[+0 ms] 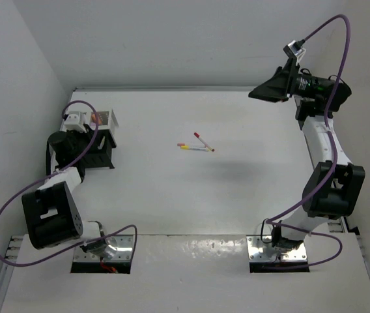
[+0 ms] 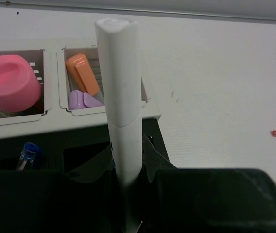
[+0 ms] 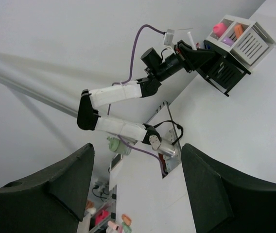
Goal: Sort the stationery into containers
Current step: Place the pen in the storage box, then pick up the pen from the center of the board.
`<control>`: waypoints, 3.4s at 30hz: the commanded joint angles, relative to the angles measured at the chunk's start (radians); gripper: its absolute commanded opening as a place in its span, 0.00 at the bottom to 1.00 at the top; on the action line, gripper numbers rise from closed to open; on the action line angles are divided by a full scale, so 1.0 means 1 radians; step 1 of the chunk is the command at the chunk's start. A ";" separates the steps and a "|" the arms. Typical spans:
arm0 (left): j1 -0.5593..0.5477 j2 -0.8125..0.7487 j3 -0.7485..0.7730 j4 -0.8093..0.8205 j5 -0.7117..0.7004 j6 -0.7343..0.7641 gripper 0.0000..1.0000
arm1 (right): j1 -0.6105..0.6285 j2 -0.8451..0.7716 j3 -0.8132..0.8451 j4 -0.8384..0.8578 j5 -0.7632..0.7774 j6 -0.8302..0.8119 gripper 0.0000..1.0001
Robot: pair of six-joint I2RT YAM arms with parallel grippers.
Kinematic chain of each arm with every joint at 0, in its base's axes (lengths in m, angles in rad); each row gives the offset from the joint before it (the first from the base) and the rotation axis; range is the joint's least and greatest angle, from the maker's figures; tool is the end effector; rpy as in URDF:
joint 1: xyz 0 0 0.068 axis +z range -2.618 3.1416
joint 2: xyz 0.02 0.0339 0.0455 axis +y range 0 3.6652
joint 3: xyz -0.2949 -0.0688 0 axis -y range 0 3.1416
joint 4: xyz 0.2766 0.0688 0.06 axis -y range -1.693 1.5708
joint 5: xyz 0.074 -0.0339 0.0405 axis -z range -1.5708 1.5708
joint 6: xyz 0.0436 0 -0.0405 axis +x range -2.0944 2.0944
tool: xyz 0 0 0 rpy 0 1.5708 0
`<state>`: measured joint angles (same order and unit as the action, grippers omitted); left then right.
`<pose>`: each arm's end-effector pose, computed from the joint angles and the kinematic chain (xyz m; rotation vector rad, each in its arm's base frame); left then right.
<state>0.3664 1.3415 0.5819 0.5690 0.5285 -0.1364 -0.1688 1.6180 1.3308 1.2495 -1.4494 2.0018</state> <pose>0.2922 0.0886 0.2326 -0.0552 1.7434 -0.2963 0.3636 -0.0181 0.4523 -0.2598 1.7830 1.8464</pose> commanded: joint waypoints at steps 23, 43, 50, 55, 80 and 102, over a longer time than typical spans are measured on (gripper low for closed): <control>-0.003 0.007 0.145 0.103 0.065 -0.014 0.52 | -0.005 -0.015 0.021 0.307 -0.037 0.227 0.71; -0.314 -0.173 0.697 -0.765 0.022 0.270 1.00 | -0.009 -0.084 0.444 -0.662 0.090 -0.323 0.77; -0.475 -0.153 0.731 -0.977 -0.065 0.438 1.00 | -0.005 0.039 0.852 -1.767 0.489 -1.245 0.78; -0.578 -0.087 0.693 -1.034 -0.051 0.622 0.83 | 0.110 -0.026 0.593 -2.072 0.806 -1.804 0.72; -0.652 0.485 1.047 -1.018 0.083 0.451 0.68 | 0.396 0.202 0.221 -1.872 1.135 -2.128 0.33; -0.297 0.096 0.661 -1.011 0.194 0.320 0.77 | 0.575 0.718 0.628 -1.901 1.233 -2.085 0.40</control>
<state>0.0547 1.4708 1.2449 -0.4816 0.6876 0.2138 0.3931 2.3249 1.9411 -0.6823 -0.2424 -0.0788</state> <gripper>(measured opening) 0.766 0.397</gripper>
